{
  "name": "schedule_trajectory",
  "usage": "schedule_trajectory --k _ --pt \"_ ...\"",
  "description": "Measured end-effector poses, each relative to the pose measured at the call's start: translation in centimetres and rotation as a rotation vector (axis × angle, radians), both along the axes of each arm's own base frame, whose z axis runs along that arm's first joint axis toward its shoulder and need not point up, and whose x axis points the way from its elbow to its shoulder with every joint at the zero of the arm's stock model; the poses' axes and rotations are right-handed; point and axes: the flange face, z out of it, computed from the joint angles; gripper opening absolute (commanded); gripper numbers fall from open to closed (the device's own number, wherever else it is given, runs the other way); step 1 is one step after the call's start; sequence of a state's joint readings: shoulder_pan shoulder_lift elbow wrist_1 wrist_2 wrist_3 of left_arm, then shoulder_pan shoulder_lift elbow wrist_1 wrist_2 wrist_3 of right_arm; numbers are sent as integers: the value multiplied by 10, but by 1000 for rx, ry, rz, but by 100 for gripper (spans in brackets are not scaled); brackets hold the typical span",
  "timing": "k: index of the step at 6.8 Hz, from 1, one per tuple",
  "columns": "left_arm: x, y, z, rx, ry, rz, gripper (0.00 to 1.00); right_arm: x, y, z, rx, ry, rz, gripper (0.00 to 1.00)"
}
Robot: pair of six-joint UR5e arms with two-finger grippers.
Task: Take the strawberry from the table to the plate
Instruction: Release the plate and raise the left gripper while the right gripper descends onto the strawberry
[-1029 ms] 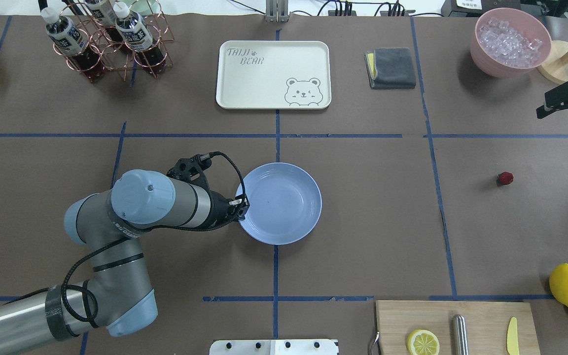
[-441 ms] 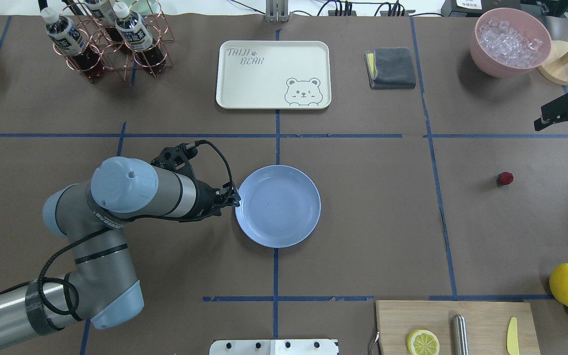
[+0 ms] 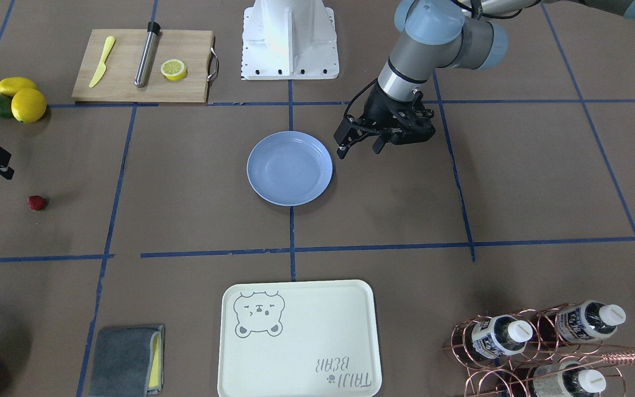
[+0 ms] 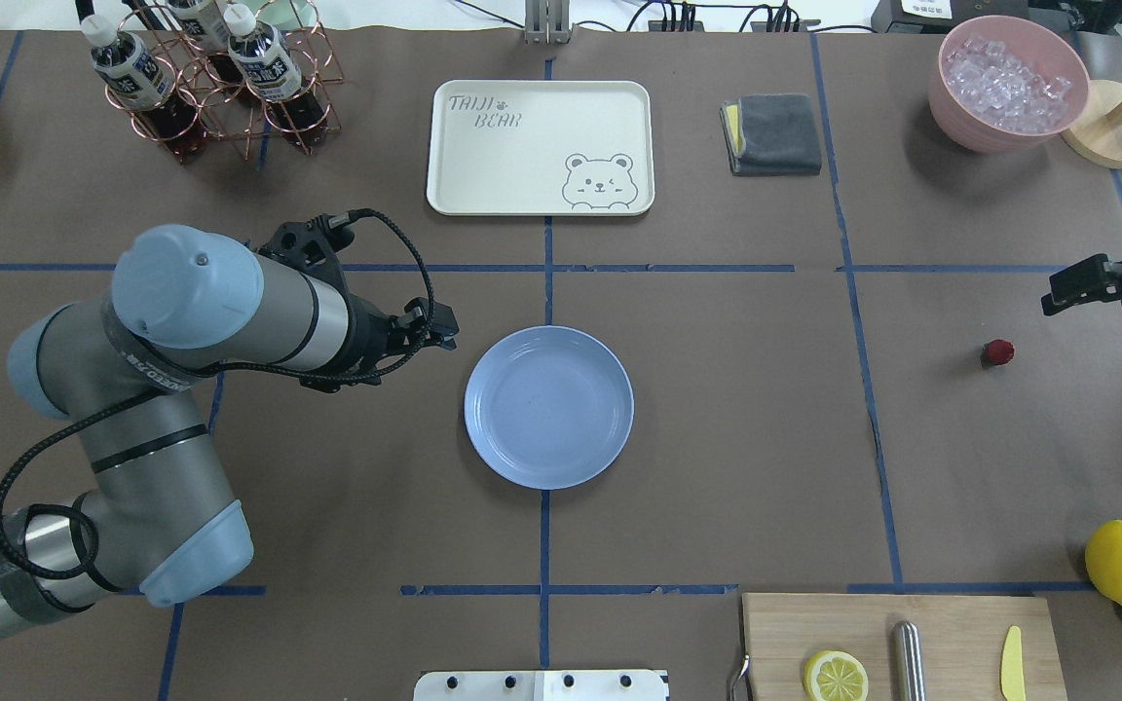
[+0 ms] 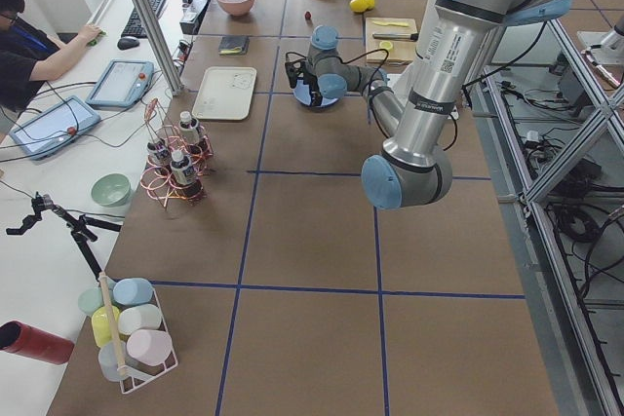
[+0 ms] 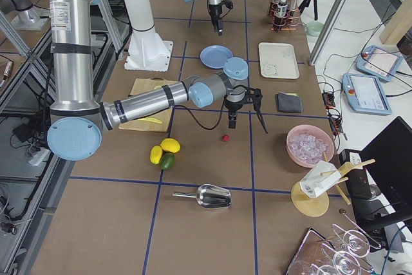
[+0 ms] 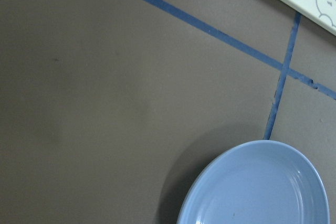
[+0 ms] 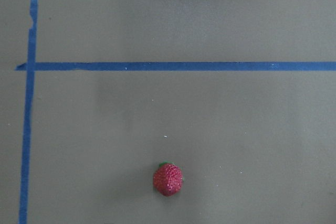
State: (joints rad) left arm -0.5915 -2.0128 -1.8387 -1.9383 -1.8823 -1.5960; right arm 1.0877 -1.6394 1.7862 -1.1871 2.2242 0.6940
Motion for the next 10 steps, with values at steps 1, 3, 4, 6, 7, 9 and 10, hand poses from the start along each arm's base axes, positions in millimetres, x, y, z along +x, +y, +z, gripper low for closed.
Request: schedule_trajectory --k 1,3,4,6,7,9,10 --pt "-14 -13 3 18 -9 -9 100 -23 3 19 10 -4 -2 100" --pt "-26 -23 5 27 -21 -22 100 -54 6 33 23 11 -16 99" --pt "-28 -25 6 26 -24 -23 100 -63 0 35 25 15 -19 97" --pt "-31 -27 6 25 -26 -30 100 -73 -13 36 25 17 -21 83" --pt "-32 -28 7 25 -27 -32 100 -75 -14 37 24 18 -22 82" --pt "-32 -29 6 25 -27 -33 100 -77 -14 38 21 20 -26 81" --pt "-32 -29 6 25 -26 -33 100 -79 -12 40 18 22 -31 76"
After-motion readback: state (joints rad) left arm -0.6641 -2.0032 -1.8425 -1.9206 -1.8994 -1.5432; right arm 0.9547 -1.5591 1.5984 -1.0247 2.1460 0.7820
